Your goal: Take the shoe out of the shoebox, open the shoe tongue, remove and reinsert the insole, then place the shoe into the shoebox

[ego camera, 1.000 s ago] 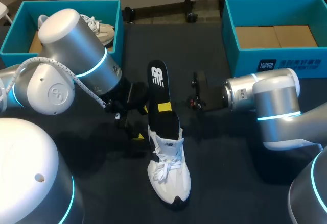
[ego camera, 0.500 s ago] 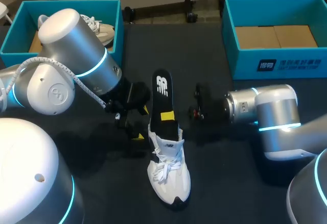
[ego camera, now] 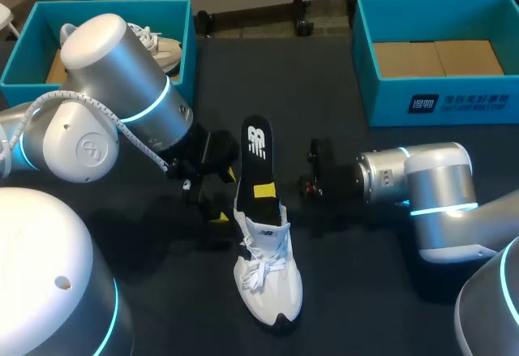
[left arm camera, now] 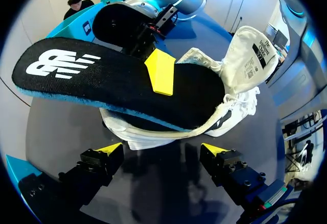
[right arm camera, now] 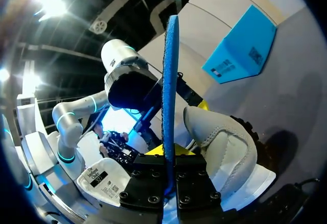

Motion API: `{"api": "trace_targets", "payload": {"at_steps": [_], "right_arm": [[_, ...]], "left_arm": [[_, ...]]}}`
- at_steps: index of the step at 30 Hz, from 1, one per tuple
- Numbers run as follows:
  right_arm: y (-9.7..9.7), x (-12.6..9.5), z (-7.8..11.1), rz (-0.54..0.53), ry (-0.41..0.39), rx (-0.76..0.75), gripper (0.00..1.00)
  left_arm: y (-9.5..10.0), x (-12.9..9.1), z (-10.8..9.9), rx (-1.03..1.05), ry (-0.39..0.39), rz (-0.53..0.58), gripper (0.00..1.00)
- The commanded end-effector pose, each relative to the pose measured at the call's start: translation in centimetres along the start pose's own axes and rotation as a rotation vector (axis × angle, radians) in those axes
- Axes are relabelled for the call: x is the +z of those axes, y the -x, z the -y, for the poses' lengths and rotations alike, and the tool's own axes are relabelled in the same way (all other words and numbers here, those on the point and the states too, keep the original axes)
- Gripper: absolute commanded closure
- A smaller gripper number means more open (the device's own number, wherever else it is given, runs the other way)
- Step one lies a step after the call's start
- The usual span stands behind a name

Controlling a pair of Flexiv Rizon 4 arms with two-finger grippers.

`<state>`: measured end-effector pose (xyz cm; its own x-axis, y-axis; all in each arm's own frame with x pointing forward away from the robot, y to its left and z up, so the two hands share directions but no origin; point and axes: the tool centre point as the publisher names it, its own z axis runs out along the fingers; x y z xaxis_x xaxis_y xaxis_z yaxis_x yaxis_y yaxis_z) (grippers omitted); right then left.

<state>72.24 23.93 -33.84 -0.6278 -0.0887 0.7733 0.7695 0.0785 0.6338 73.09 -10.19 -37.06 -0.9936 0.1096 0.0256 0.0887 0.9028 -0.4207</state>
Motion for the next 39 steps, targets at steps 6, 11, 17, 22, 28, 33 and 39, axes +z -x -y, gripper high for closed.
{"api": "trace_targets", "payload": {"at_steps": [6, 11, 17, 22, 28, 33, 39], "right_arm": [[-0.6, 0.3, 0.2, 0.011, 0.002, -0.009, 0.73], [-1.3, 0.5, -0.9, 0.030, -0.014, -0.025, 0.71], [-1.5, 0.6, -1.9, 0.063, -0.026, -0.025, 0.73], [-1.2, 0.7, -2.5, 0.084, -0.032, -0.017, 0.75], [-0.6, 0.4, -2.1, 0.136, 0.017, 0.031, 1.00], [-0.3, 0.3, -1.2, 0.168, 0.024, 0.060, 1.00], [-0.8, 0.1, 0.3, 0.196, 0.034, 0.069, 1.00]], "left_arm": [[-0.1, 0.0, -0.1, 0.001, -0.001, 0.002, 0.00], [-0.1, 0.0, -0.1, 0.001, -0.001, 0.002, 0.00], [-0.1, 0.0, -0.1, 0.001, -0.001, 0.002, 0.00], [-0.1, 0.0, -0.1, 0.001, -0.001, 0.002, 0.00], [-0.1, 0.0, -0.1, 0.001, -0.001, 0.002, 0.00], [-0.1, 0.0, -0.1, 0.001, -0.001, 0.002, 0.00], [-0.1, 0.0, -0.1, 0.001, -0.001, 0.002, 0.00]]}}
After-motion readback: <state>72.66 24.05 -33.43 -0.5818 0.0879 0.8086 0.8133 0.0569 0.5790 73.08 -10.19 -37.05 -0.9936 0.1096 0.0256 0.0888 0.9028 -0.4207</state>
